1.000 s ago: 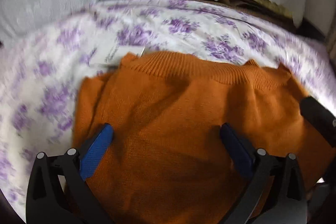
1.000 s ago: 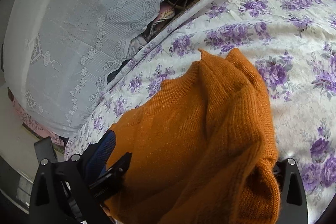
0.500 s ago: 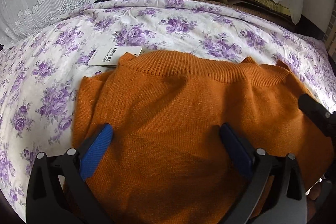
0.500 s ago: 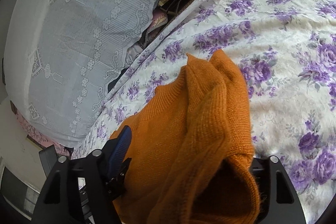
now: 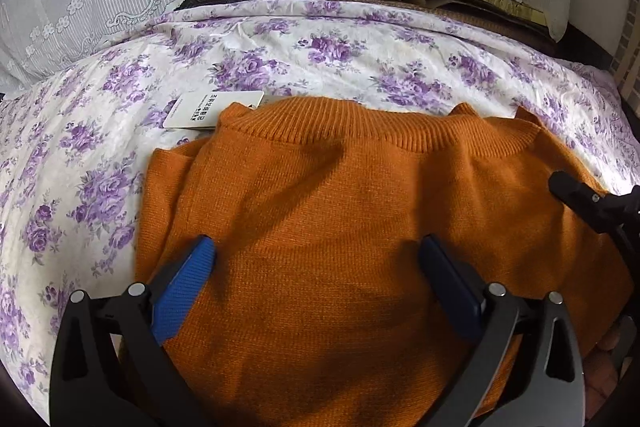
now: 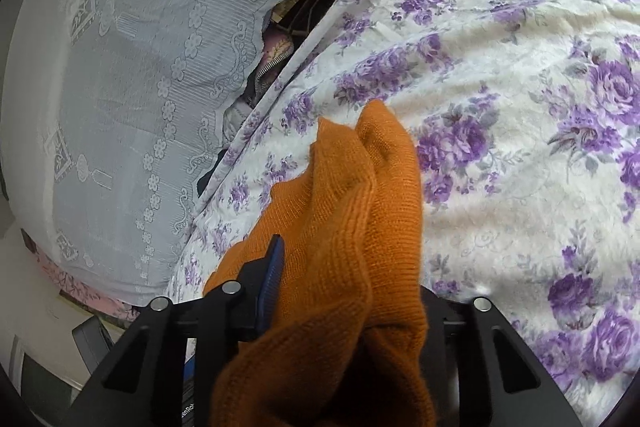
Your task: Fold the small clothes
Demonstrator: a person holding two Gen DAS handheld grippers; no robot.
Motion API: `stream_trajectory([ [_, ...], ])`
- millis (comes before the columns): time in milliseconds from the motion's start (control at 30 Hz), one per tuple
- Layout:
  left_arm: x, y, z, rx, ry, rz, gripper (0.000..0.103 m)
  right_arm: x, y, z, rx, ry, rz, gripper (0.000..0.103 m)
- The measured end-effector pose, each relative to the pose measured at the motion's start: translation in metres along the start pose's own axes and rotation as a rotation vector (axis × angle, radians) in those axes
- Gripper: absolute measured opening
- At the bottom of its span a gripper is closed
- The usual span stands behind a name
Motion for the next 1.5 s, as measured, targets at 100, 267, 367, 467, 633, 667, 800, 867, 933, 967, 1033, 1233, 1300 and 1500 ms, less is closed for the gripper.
stream_trajectory([
  [100,0.0,0.0,0.0,-0.001,-0.001,-0.001,0.099,-0.002,0.007,-0.001,0.063,0.003,-0.038,0.035],
  [267,0.002,-0.001,0.001,0.013,-0.011,-0.014,0.099,-0.005,0.012,0.0,0.084,0.011,-0.04,0.029],
  [367,0.002,-0.001,0.001,0.018,-0.012,-0.015,0.099,-0.008,0.015,-0.001,0.098,0.027,-0.039,0.027],
  [467,0.001,-0.001,0.001,0.014,-0.012,-0.007,0.099,-0.009,0.01,0.0,0.05,0.033,-0.011,0.027],
  [633,-0.01,-0.014,-0.008,-0.036,-0.023,0.043,0.099,-0.016,-0.014,-0.003,-0.103,0.068,0.037,0.027],
  [667,-0.013,-0.02,-0.012,-0.057,-0.022,0.049,0.099,-0.018,-0.02,-0.003,-0.139,0.076,0.048,0.027],
  [800,-0.013,-0.049,-0.022,-0.152,-0.032,0.046,0.099,-0.02,-0.04,-0.002,-0.233,0.086,0.079,0.027],
  [867,-0.007,-0.059,-0.024,-0.189,-0.053,0.057,0.099,-0.02,-0.051,-0.001,-0.269,0.087,0.08,0.027],
  [933,-0.003,-0.06,-0.027,-0.192,-0.07,0.073,0.099,-0.021,-0.065,0.002,-0.319,0.086,0.073,0.027],
  [967,-0.002,-0.06,-0.029,-0.183,-0.072,0.076,0.099,-0.022,-0.072,0.004,-0.346,0.086,0.069,0.027],
  [1033,-0.002,-0.056,-0.034,-0.152,-0.07,0.088,0.099,-0.025,-0.092,0.012,-0.419,0.08,0.055,0.027],
  [1233,0.005,-0.046,-0.043,-0.102,-0.087,0.146,0.099,-0.019,-0.14,0.047,-0.601,0.012,0.025,0.027],
  [1300,0.01,-0.046,-0.044,-0.102,-0.091,0.154,0.098,-0.012,-0.152,0.064,-0.66,-0.025,0.025,0.028],
  [1500,0.001,-0.078,-0.063,-0.231,-0.045,0.217,0.098,-0.003,-0.174,0.09,-0.777,-0.047,0.063,0.028],
])
Point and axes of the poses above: each gripper's, at about its wrist camera, not at the fingertips, and x roughly the way its jaws point, y to its right, z to its underside, the point moved 9 cm from there along x, roughly the way its jaws point, and after that the axes turned 6 degrees about -x, right-handed, at the moved point
